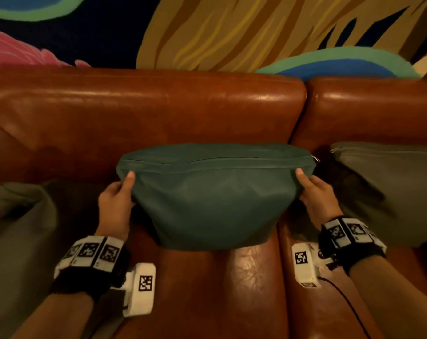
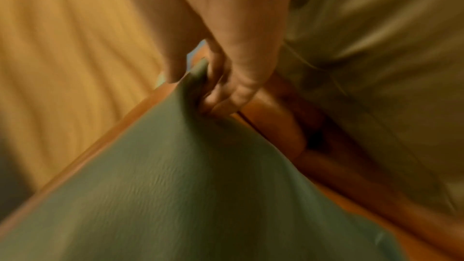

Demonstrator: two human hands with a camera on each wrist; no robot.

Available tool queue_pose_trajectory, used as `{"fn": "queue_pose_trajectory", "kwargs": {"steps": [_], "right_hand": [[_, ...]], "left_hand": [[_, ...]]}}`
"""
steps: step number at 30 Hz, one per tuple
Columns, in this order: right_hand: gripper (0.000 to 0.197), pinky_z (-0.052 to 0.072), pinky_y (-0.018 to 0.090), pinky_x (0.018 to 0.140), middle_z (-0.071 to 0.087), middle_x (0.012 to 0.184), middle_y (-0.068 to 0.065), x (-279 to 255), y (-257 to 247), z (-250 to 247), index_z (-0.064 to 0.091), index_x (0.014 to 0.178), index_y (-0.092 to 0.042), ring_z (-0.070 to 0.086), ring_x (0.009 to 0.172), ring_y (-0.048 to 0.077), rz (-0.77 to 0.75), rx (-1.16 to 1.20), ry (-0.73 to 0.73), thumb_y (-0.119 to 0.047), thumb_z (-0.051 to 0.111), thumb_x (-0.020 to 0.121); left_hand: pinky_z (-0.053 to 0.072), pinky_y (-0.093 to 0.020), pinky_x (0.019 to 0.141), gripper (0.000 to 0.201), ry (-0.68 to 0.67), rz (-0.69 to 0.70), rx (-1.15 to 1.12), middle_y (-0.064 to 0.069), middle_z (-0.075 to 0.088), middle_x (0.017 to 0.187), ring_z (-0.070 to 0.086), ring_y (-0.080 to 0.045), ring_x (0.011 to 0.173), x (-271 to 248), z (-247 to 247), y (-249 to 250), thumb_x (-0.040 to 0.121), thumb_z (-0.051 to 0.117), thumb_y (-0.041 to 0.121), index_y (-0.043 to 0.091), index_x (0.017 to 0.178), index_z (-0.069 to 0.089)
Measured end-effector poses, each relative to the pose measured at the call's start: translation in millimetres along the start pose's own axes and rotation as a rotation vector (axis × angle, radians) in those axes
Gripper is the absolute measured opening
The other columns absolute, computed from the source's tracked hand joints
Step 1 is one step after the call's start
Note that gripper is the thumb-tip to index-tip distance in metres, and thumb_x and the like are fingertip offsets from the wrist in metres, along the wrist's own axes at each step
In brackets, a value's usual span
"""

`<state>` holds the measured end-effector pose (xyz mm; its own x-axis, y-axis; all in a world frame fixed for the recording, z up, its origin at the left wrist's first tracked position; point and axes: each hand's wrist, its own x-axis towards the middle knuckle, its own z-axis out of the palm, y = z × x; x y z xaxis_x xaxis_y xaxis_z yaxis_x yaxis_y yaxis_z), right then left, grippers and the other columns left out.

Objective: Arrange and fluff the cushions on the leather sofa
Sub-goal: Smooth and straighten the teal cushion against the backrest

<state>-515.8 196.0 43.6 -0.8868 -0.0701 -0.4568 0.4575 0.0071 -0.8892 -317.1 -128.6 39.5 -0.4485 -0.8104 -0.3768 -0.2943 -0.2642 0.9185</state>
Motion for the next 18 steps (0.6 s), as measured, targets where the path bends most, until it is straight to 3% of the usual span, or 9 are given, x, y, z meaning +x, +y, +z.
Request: {"fn": "queue_pose_trajectory", "kwargs": {"steps": [3,5,7,9,10,13,15,18], "right_hand": [[0.01,0.053,0.027,0.072,0.077,0.087,-0.011,-4,-4,-4,0.072,0.099,-0.021,0.068,0.092,0.018,-0.143,-0.093,0.044,-0.024,0.069,0.089],[0.011,0.051,0.032,0.076,0.077,0.098,-0.001,-1,-6,-4,0.073,0.1,-0.018,0.067,0.092,0.019,-0.171,-0.012,0.053,-0.02,0.065,0.093],[0.01,0.057,0.026,0.076,0.076,0.097,0.005,4,-9,2,0.072,0.1,-0.012,0.072,0.087,0.015,-0.11,0.082,0.056,-0.015,0.064,0.093],[0.014,0.058,0.02,0.067,0.075,0.096,0.005,5,-6,9,0.068,0.106,-0.007,0.074,0.08,0.009,-0.007,0.169,0.069,-0.011,0.062,0.094],[0.019,0.059,0.02,0.067,0.075,0.099,0.005,4,-3,11,0.067,0.113,-0.007,0.074,0.082,0.009,0.05,0.233,0.066,-0.011,0.061,0.095],[0.022,0.059,0.022,0.079,0.077,0.1,0.0,-10,10,9,0.068,0.111,-0.013,0.073,0.092,0.012,0.111,0.32,0.01,-0.021,0.064,0.092],[0.02,0.058,0.022,0.071,0.077,0.084,-0.003,-20,18,5,0.067,0.09,-0.014,0.072,0.081,0.011,0.067,0.221,0.022,-0.028,0.074,0.078],[0.023,0.048,0.016,0.055,0.065,0.057,-0.011,-23,14,-3,0.056,0.069,-0.015,0.058,0.053,0.0,-0.125,0.041,0.101,-0.016,0.069,0.088]], "left_hand": [[0.05,-0.03,0.073,0.03,0.042,0.165,0.182,-0.005,0.065,0.078,0.06,-0.016,0.076,4,-12,-6,0.091,0.062,0.04,0.016,0.072,0.064],[0.044,-0.019,0.055,0.048,0.092,0.212,0.217,-0.013,0.055,0.065,0.051,-0.016,0.059,14,-13,3,0.088,0.066,0.041,-0.002,0.068,0.057],[0.041,-0.014,0.048,0.048,0.073,0.173,0.212,-0.013,0.052,0.062,0.05,-0.013,0.054,20,-4,10,0.087,0.067,0.04,-0.002,0.067,0.055],[0.052,-0.022,0.063,0.035,0.005,0.04,0.06,-0.006,0.065,0.078,0.063,-0.014,0.072,21,3,11,0.089,0.064,0.042,0.011,0.072,0.063],[0.053,-0.027,0.072,0.027,-0.04,-0.041,-0.05,-0.001,0.07,0.089,0.067,-0.013,0.083,17,6,13,0.091,0.062,0.041,0.017,0.082,0.068],[0.052,-0.026,0.084,0.023,-0.156,-0.108,-0.205,0.004,0.073,0.104,0.069,-0.006,0.097,-4,6,9,0.092,0.061,0.029,0.016,0.108,0.068],[0.053,-0.026,0.087,0.015,-0.143,-0.062,-0.178,0.003,0.074,0.102,0.069,-0.007,0.096,-10,-1,-4,0.092,0.061,0.022,0.016,0.102,0.07],[0.052,-0.032,0.085,0.012,-0.049,0.151,0.108,0.012,0.074,0.082,0.066,-0.005,0.084,-6,-12,-10,0.089,0.066,0.03,0.028,0.08,0.074]]}}
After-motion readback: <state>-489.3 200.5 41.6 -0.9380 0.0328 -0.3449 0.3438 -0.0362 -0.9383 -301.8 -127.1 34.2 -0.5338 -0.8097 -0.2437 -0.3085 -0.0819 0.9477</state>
